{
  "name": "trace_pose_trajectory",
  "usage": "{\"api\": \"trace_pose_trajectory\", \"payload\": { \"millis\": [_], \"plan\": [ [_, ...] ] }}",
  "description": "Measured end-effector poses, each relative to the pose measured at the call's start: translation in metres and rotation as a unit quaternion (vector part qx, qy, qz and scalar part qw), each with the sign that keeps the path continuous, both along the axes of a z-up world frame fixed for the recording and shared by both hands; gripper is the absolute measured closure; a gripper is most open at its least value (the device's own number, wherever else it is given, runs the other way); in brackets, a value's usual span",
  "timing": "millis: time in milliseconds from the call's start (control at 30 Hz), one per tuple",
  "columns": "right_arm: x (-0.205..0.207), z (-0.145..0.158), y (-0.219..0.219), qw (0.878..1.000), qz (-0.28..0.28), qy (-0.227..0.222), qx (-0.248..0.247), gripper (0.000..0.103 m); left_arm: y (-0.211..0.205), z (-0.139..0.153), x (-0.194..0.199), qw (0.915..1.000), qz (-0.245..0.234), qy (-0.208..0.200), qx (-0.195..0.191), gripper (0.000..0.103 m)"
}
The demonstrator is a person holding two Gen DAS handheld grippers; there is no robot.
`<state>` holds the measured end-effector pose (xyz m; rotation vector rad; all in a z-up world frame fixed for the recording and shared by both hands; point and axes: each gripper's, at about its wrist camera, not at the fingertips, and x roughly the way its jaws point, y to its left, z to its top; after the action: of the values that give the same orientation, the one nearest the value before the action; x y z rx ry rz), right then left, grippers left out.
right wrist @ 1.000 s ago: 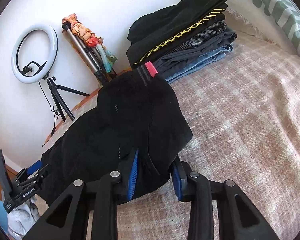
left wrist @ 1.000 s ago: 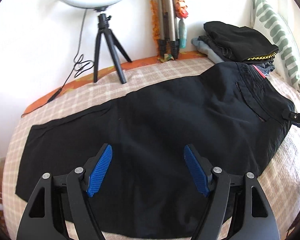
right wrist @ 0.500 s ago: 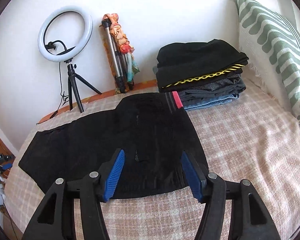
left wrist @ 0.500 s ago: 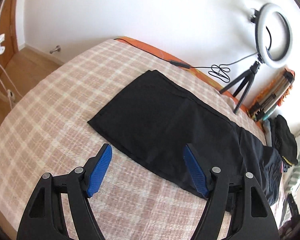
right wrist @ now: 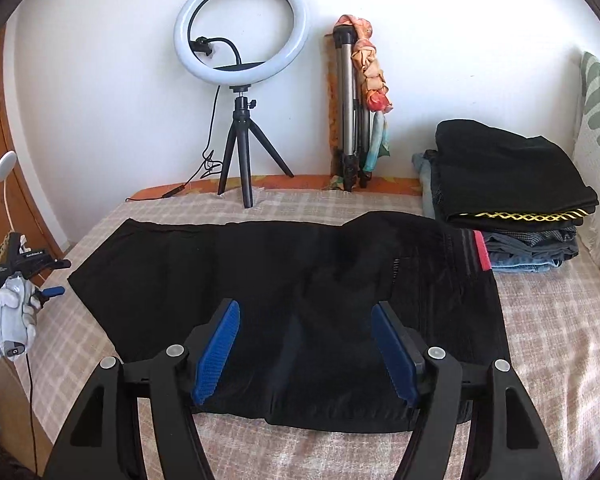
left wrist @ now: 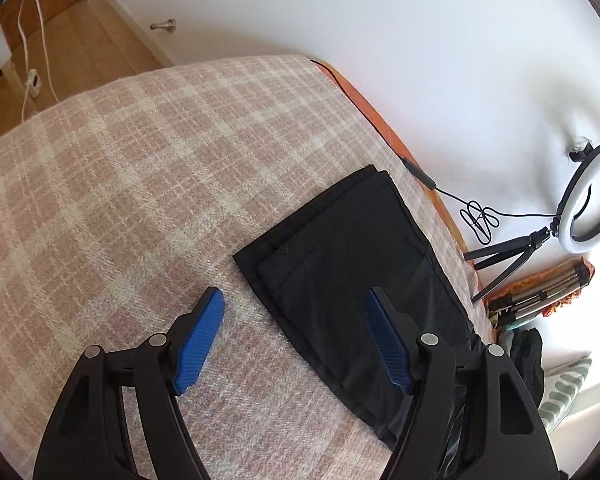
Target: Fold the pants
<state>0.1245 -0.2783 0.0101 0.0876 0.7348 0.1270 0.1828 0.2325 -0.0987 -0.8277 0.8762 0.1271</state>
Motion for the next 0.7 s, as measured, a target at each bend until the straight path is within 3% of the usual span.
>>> {"api": "trace_pose_trajectory", "payload": {
  "millis": [100,133,267,433,533,700],
  "plan": [
    [0.007,-0.002,0.006,1.0,0.006,0.004,0.007,0.032,-0.004,-0.001,0.007,0.9999,-0.004,-0.008,0.007,0.033],
    [0.009,-0.002,0.008,1.0,0.007,0.004,0.008,0.032,-0.006,-0.001,0.01,0.9999,-0.007,-0.01,0.007,0.04],
    [0.017,-0.003,0.013,1.0,0.009,0.005,0.017,0.032,-0.012,-0.001,0.017,0.9995,-0.012,-0.012,0.026,0.046],
    [0.023,-0.006,0.018,1.0,0.015,0.01,0.02,0.032,-0.009,-0.007,0.024,0.9997,-0.005,-0.013,0.02,0.081],
    [0.026,-0.008,0.019,1.0,0.015,0.015,0.021,0.032,-0.013,-0.007,0.028,0.9991,-0.013,-0.016,0.037,0.092],
    [0.029,-0.012,0.016,1.0,0.009,0.021,0.021,0.032,-0.031,0.012,0.031,0.9951,-0.037,-0.044,0.081,0.096]
  ]
}}
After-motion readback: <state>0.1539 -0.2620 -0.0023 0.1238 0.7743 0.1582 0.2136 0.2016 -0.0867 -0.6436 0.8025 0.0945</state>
